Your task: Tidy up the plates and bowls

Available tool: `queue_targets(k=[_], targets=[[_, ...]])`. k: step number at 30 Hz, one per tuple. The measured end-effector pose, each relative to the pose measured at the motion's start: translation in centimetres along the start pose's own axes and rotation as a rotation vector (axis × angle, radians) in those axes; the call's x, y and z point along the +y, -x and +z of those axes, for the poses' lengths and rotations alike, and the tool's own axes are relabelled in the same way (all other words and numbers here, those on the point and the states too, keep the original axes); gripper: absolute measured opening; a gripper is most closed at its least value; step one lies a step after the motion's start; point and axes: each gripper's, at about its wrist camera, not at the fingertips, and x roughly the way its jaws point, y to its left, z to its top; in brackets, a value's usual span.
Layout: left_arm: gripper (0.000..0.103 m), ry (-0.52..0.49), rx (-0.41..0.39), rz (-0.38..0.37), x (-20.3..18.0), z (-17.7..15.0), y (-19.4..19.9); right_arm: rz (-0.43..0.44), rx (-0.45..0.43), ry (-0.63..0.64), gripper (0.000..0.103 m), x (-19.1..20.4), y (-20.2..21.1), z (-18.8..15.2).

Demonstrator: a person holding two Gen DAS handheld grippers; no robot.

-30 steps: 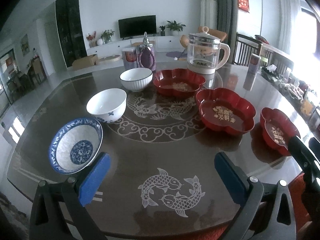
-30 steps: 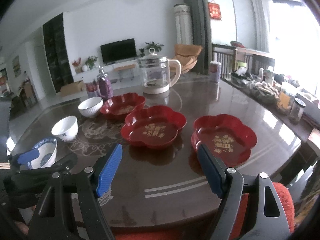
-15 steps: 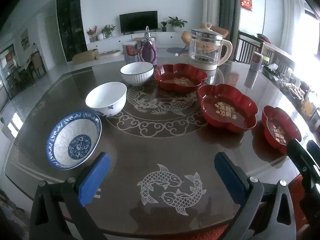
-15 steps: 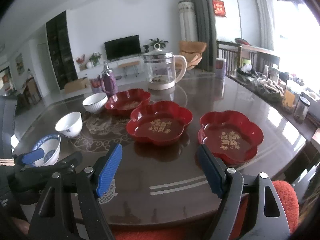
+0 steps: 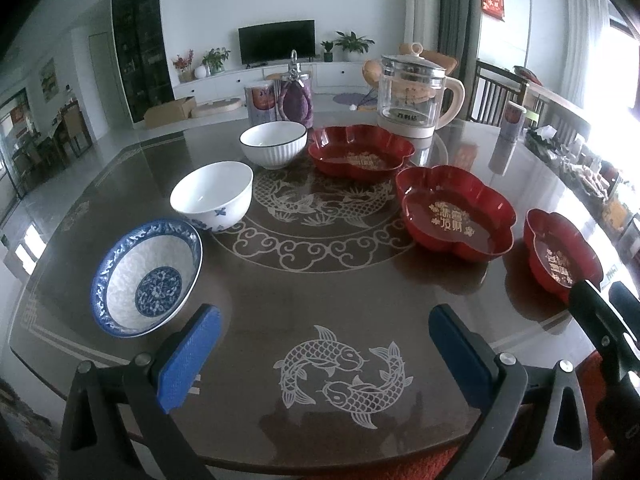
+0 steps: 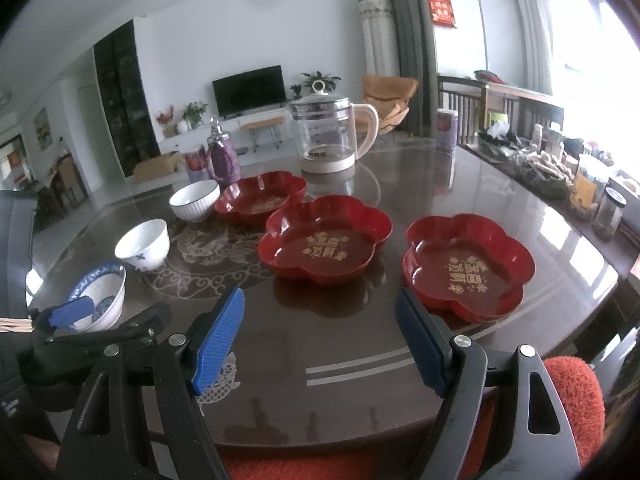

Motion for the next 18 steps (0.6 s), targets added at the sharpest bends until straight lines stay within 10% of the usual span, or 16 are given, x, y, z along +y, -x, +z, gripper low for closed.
queue_targets(k=[18], targets=[[0.103, 0.003, 0.000, 0.002, -0.03, -0.05, -0.04, 0.002, 0.004, -0.002, 0.081, 0.09, -0.02, 0.01]])
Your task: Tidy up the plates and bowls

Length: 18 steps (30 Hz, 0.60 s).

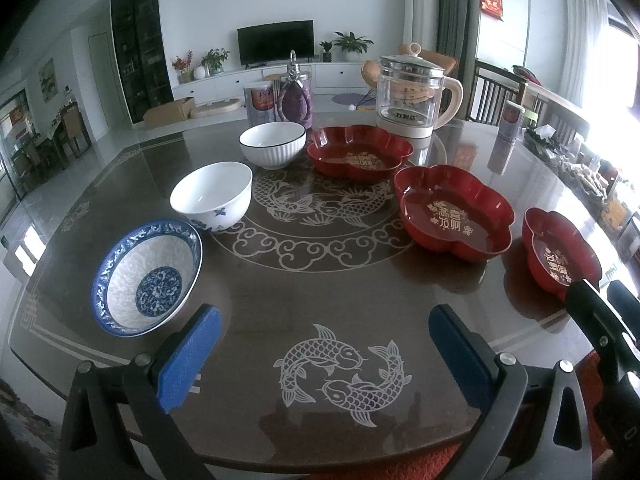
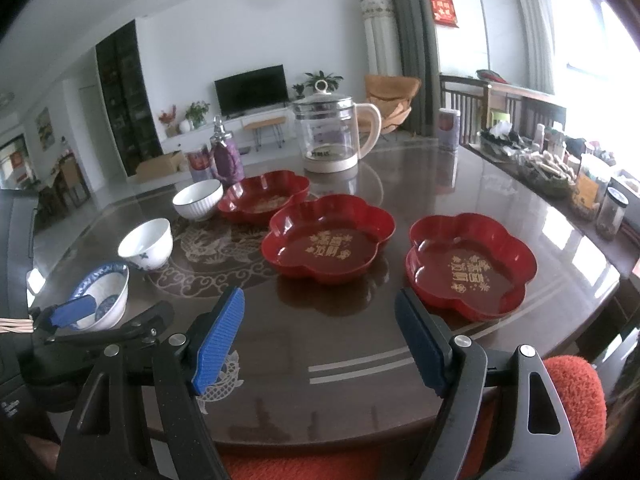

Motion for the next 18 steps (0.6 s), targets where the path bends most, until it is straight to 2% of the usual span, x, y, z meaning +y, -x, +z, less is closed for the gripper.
queue_targets(k=[18], targets=[[0.103, -0.001, 0.003, 0.000, -0.16, -0.25, -0.03, 0.001, 0.001, -0.001, 0.081, -0.13, -0.06, 0.02]])
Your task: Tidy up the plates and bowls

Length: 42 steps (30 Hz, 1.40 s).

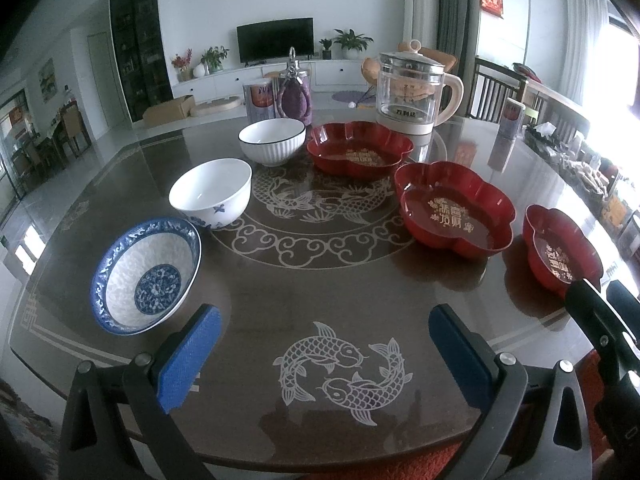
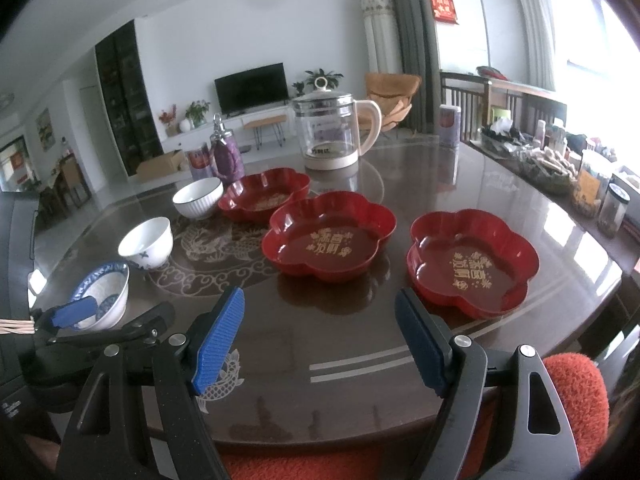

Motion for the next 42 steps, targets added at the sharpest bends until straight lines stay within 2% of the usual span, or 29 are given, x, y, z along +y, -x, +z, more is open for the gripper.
queue_targets(k=[18, 27, 30, 34, 37, 39, 42], targets=[[0.103, 0.000, 0.008, -0.007, -0.1, -0.3, 0.0, 0.008, -0.002, -0.002, 0.081, 0.7, 0.5, -0.4], [0.103, -0.033, 0.009, -0.024, -0.4, -0.3, 0.1, 0.010, 0.007, -0.008, 0.081, 0.4, 0.9, -0.7], [0.103, -0.047, 0.031, -0.069, -0.5, 1.4, -0.5, 0.027, 0.014, -0.020, 0.081, -0.2, 0.8, -0.1], [0.103, -0.002, 0.112, -0.234, -0.1, 6.7, -2.8, 0.053, 0.029, -0.044, 0.081, -4.5, -1.2, 4.6], [0.103, -0.008, 0.175, -0.275, -0.9, 10.3, -5.6, 0.084, 0.116, -0.017, 0.081, -7.5, -4.6, 9.7], [0.103, -0.018, 0.254, -0.303, -2.0, 12.1, -8.5, 0.133, 0.253, -0.011, 0.081, -9.0, -8.1, 12.3], [0.101, -0.010, 0.356, -0.298, -3.2, 13.1, -12.4, 0.140, 0.447, 0.019, 0.081, -10.0, -13.3, 14.3]])
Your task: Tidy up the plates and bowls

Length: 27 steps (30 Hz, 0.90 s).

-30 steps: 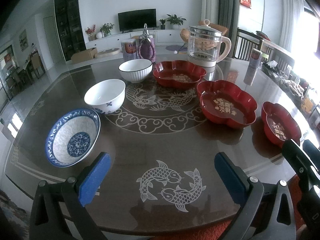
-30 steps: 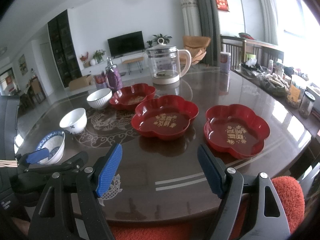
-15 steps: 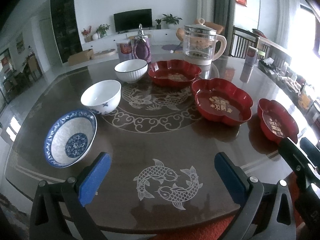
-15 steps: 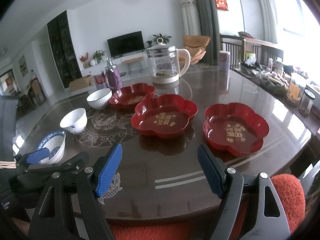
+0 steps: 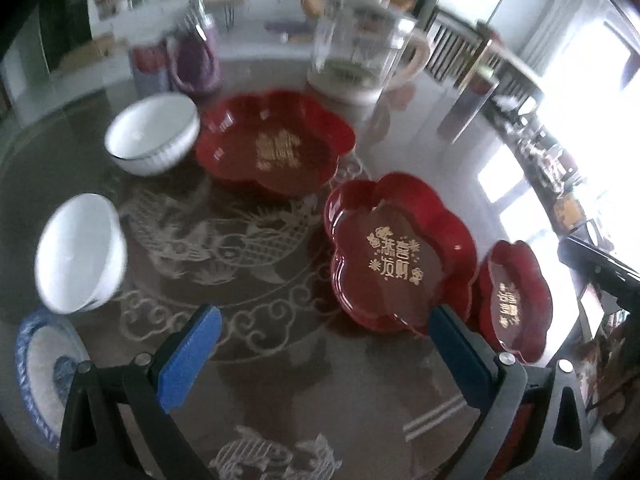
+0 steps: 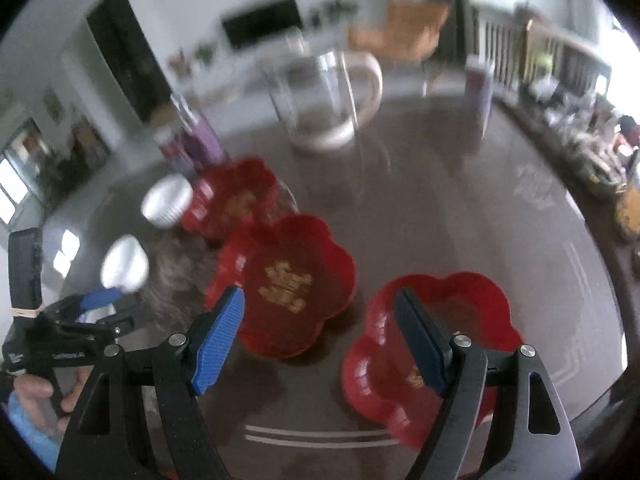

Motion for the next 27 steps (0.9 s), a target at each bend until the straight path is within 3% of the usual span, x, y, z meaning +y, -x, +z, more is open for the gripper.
queue_targets(k=[3, 8, 12, 17, 19, 20, 21, 23, 27], targets=[[0.091, -0.003, 0.062, 0.022, -0.6, 1.2, -2.6, 0.012, 0.112, -0.003, 0.080, -1.0, -3.6, 2.2], [0.080, -0.037, 0.088, 0.091, -1.8, 1.9, -4.7, 0.051, 0.183, -0.028, 0.079, -1.4, -7.8, 3.7], [0.069, -0.023, 0.119, 0.111, -1.7, 2.1, -6.4, 0.026, 0.234, -0.003, 0.078, -0.9, -10.7, 4.3], [0.047, 0.002, 0.169, 0.102, -1.5, 1.7, -8.6, -0.008, 0.276, 0.012, 0.056, -0.7, -13.3, 4.3], [0.024, 0.005, 0.183, 0.097, -1.5, 1.5, -9.1, -0.029, 0.276, 0.008, 0.053, -0.8, -13.8, 4.1], [0.018, 0.006, 0.191, 0.092, -1.5, 1.4, -9.4, -0.023, 0.282, -0.001, 0.040, -1.0, -14.1, 4.0], [0.012, 0.011, 0.191, 0.074, -1.4, 1.3, -9.5, -0.023, 0.289, -0.008, 0.035, -1.2, -14.3, 4.0], [0.011, 0.012, 0.184, 0.087, -1.4, 1.2, -9.3, -0.027, 0.292, -0.015, 0.014, -1.6, -14.5, 3.8], [0.011, -0.008, 0.155, 0.084, -1.8, 0.6, -7.8, 0.020, 0.244, -0.055, 0.011, -2.1, -12.9, 3.3]])
